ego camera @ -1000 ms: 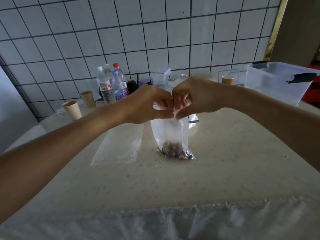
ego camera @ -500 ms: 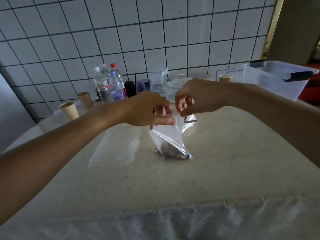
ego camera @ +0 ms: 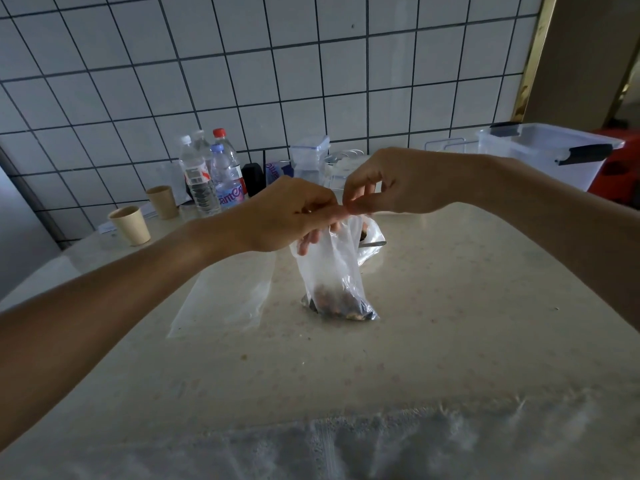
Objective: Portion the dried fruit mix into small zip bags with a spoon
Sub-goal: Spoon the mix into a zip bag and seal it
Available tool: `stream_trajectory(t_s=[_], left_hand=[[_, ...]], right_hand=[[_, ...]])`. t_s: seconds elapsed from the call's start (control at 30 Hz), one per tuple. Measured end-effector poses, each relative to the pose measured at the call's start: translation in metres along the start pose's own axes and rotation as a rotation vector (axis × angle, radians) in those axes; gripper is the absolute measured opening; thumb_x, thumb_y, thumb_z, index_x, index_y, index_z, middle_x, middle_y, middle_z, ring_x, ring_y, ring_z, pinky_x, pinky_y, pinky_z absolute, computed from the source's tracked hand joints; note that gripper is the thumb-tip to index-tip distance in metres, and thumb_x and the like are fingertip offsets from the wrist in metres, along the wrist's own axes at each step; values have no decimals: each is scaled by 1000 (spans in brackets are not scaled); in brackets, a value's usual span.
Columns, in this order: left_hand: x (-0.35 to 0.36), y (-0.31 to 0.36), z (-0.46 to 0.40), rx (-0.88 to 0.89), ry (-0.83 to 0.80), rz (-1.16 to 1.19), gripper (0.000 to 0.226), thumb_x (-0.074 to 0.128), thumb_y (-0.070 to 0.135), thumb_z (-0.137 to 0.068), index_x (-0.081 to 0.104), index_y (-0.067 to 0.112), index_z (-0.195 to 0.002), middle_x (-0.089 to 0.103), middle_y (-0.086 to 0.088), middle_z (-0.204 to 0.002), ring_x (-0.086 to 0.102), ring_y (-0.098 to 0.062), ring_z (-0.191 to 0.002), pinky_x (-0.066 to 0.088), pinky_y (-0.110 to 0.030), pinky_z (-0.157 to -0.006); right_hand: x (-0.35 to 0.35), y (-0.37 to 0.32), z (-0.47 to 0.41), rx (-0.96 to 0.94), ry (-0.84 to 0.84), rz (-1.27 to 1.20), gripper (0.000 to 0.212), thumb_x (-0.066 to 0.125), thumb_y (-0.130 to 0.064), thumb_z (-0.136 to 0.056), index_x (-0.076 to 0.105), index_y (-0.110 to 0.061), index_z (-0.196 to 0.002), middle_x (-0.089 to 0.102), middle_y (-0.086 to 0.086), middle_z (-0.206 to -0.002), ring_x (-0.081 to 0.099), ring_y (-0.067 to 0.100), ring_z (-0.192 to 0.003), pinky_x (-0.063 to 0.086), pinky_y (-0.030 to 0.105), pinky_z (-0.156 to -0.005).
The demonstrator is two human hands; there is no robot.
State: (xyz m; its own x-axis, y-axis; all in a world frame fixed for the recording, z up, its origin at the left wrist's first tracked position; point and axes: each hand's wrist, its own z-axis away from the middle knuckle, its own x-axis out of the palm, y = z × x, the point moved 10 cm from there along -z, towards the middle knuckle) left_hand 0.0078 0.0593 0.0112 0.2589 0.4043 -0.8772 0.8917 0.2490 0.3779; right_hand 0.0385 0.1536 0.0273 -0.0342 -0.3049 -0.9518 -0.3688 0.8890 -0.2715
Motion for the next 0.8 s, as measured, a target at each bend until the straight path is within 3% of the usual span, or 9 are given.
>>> stream_trajectory(t_s=[0.13, 0.3, 0.37, 0.5, 0.6, 0.67, 0.8], left_hand=[[-2, 3, 1, 68, -43, -64, 37, 51, 57, -99, 67, 27, -85, 71, 12, -68, 71, -7, -55, 51, -11, -63], [6, -2, 1, 71, -99, -157, 20, 55, 49, -99, 64, 35, -89, 71, 14, -69, 72, -3, -60, 57, -17, -66], [7, -2, 2, 59, -108, -80, 12, 60, 47, -97, 65, 39, -90, 73, 19, -77, 74, -4, -61, 57, -15, -68], [-12, 11, 3, 153, 26, -36, 23, 65, 50, -87, 68, 29, -95, 73, 16, -76, 73, -3, -61, 58, -14, -70], [-15, 28, 5, 258, 77, -111, 39, 63, 56, -85, 69, 21, -99, 67, 22, -83, 70, 6, -67, 59, -14, -70], [-12, 31, 6, 273, 56, -178, 39, 60, 63, -84, 66, 26, -95, 65, 24, -82, 70, 7, -71, 58, -16, -69], [-4, 2, 2, 131, -89, -366, 54, 54, 76, -84, 72, 25, -85, 60, 24, -70, 62, 8, -70, 40, -15, -73]], right_hand=[[3, -2, 2, -25, 3, 15, 8, 68, -34, -96, 74, -32, -102, 72, -23, -97, 66, -8, -92, 44, 5, -72], [12, -11, 2, -54, -17, 28, 5, 73, -29, -95, 76, -30, -99, 69, -25, -85, 62, -17, -80, 42, -2, -70], [10, -11, 4, -45, -15, 32, 5, 72, -27, -95, 76, -29, -98, 71, -22, -87, 63, -13, -82, 45, 1, -70], [-1, -10, 9, -27, 17, -39, 5, 73, -21, -91, 75, -25, -92, 72, -16, -84, 67, -3, -83, 53, 11, -74], [2, -15, 8, -31, 14, -8, 10, 76, -35, -91, 76, -28, -99, 71, -17, -83, 65, -7, -81, 48, 6, -72], [4, -16, 6, -28, 14, 50, 13, 75, -37, -92, 79, -27, -100, 72, -18, -85, 64, -8, -81, 46, 7, -71], [-3, -13, 11, -19, -1, 61, 6, 75, -31, -91, 79, -26, -92, 72, -20, -103, 66, -4, -95, 51, 20, -90]])
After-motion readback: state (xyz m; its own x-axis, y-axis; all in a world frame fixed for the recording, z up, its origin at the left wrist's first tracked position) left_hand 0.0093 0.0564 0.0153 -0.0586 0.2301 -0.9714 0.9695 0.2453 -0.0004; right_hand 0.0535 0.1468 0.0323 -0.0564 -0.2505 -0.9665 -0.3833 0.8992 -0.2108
